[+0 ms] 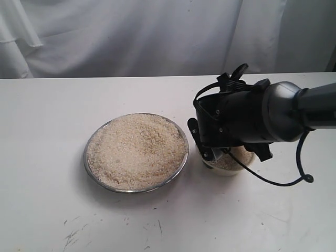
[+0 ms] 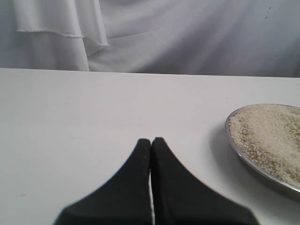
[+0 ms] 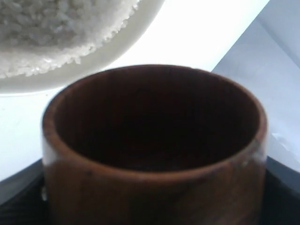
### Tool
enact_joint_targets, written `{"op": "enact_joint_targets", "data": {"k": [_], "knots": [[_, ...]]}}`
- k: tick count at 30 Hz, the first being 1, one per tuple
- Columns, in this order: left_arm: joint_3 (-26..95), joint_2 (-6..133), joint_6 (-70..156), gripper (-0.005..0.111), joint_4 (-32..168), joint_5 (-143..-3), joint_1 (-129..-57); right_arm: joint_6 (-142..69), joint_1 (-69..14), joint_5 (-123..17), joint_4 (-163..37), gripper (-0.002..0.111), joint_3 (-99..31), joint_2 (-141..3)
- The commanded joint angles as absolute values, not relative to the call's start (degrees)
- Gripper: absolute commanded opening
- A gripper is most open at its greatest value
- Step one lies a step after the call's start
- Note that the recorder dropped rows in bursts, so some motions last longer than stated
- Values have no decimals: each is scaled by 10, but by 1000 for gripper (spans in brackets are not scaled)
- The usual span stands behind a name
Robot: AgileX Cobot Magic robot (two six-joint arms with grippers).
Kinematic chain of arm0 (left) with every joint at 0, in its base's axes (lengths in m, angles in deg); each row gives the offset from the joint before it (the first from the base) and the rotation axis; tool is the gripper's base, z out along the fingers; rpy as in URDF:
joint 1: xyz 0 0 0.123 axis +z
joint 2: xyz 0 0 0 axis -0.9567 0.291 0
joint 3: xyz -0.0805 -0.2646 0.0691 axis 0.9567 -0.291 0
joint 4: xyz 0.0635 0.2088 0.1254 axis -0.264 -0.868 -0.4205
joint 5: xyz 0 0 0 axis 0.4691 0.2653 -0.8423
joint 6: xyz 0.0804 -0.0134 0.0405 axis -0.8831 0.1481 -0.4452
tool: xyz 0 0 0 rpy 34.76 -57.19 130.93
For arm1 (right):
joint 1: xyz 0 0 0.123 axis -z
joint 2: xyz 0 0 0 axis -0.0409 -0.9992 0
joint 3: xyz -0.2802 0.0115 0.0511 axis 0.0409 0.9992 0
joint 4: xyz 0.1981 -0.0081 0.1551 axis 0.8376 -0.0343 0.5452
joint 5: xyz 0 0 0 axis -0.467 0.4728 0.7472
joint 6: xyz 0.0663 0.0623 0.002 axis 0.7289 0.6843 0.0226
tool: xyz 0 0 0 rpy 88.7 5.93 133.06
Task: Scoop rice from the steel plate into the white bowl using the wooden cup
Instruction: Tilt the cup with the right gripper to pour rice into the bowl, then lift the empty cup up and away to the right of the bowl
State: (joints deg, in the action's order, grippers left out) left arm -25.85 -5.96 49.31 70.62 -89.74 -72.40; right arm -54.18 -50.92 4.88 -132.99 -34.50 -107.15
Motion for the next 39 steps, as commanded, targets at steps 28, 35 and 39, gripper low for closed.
{"op": "enact_joint_targets", "data": {"k": [28,35,39], "knots": [[-261,-62,495,0,707,-894,-725,-497,-447,-26,-1250,0,-343,-975],[-261,-62,495,0,707,-894,-725,-467,-380,-124,-1145,0,-343,-922],[-261,-62,495,0,707,-894,-725,-487,-333,-209,-1002,0,-343,-906]]}}
